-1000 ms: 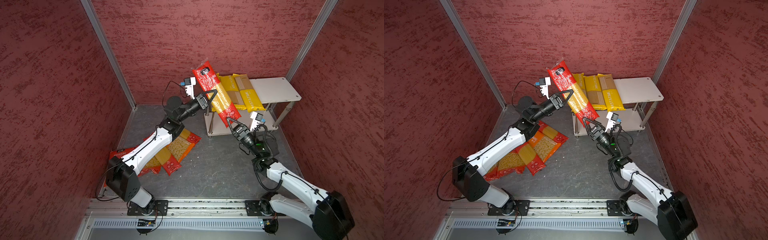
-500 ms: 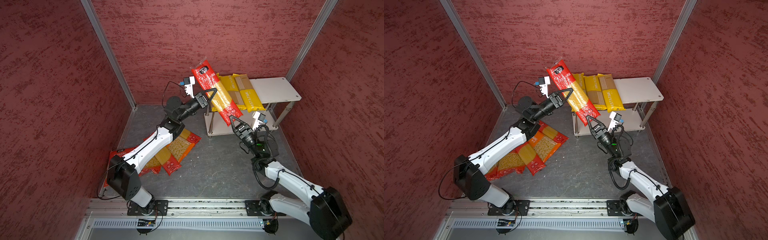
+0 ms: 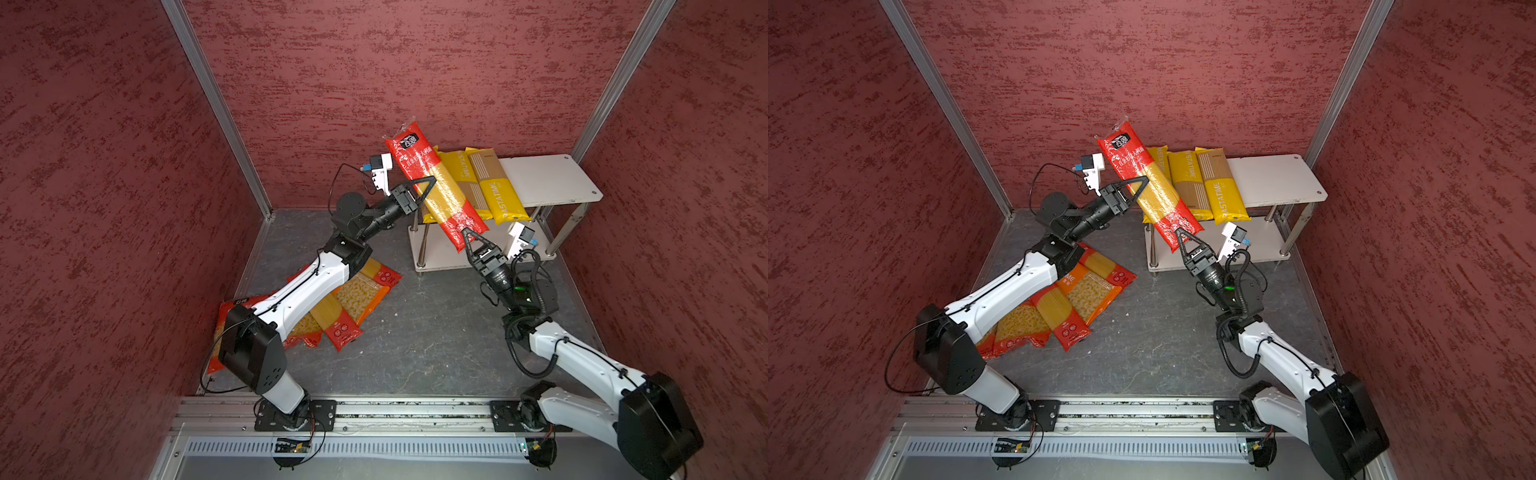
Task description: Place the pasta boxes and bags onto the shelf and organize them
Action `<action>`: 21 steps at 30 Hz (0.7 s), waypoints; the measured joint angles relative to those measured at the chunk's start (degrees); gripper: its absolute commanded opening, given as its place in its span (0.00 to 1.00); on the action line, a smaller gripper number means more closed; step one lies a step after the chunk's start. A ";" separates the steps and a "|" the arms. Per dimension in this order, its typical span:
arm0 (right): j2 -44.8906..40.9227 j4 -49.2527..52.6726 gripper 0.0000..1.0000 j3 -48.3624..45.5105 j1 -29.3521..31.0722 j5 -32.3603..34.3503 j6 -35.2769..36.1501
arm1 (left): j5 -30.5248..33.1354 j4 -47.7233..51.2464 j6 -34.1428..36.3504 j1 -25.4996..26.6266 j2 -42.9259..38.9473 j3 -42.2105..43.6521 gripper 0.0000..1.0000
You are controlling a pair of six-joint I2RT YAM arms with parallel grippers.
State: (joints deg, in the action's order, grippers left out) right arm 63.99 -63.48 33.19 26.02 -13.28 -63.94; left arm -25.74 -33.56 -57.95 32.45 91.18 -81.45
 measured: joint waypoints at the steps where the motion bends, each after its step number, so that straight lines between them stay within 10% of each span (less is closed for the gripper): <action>1: 0.00 -0.24 0.21 0.00 0.00 -0.02 -0.04 | 0.00 -0.02 -0.15 0.00 0.00 0.00 0.00; 21: 0.00 0.00 0.03 0.72 -0.52 -0.04 0.79 | -0.59 0.00 -0.72 -0.35 0.00 0.00 0.33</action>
State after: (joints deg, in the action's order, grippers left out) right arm 63.99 -63.48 33.91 25.50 -13.32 -63.16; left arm -26.33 -33.56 -58.67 32.10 91.18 -81.45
